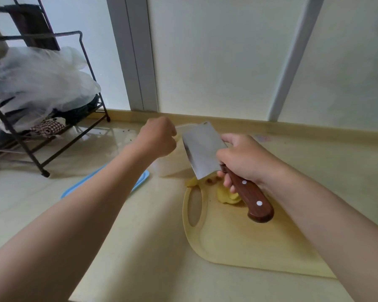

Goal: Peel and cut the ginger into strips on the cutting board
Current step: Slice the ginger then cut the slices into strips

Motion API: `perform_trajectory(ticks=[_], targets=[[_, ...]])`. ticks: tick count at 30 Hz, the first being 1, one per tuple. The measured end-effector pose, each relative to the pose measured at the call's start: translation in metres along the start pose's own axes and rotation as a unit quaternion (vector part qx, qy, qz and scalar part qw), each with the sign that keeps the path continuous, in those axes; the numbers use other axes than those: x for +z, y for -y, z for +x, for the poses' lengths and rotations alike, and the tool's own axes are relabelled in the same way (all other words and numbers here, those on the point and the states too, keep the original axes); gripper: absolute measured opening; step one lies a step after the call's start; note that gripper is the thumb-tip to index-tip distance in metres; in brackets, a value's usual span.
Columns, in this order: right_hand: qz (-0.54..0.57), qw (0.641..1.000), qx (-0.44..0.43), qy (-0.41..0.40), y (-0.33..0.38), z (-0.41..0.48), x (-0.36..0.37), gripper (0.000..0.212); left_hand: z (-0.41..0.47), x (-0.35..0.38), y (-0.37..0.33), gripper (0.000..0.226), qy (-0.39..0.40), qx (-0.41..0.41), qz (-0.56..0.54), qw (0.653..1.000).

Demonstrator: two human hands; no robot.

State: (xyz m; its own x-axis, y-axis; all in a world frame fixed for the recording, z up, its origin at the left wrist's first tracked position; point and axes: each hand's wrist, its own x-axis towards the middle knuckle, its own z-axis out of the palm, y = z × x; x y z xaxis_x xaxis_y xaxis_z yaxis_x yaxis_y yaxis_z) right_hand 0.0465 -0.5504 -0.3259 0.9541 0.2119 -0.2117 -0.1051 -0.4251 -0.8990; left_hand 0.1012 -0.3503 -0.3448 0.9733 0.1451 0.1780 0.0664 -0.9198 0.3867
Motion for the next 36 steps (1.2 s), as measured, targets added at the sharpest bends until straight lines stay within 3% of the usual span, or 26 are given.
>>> perform_trajectory(ticks=[11, 20, 26, 36], targets=[[-0.010, 1.000, -0.024, -0.008, -0.013, -0.018, -0.024, 0.070, -0.003, -0.003, -0.009, 0.041, -0.025, -0.003, -0.012, 1.000], [0.020, 0.998, -0.035, -0.038, -0.031, -0.047, -0.063, 0.047, -0.032, -0.017, -0.056, 0.032, -0.099, 0.081, -0.103, 0.986], [0.051, 0.996, -0.056, -0.051, -0.060, -0.082, -0.098, 0.082, -0.055, -0.007, -0.092, 0.029, -0.101, 0.115, -0.164, 0.975], [0.190, 0.979, -0.029, -0.070, -0.114, -0.116, -0.134, 0.022, -0.084, 0.028, -0.128, 0.026, -0.060, 0.177, -0.155, 0.970]])
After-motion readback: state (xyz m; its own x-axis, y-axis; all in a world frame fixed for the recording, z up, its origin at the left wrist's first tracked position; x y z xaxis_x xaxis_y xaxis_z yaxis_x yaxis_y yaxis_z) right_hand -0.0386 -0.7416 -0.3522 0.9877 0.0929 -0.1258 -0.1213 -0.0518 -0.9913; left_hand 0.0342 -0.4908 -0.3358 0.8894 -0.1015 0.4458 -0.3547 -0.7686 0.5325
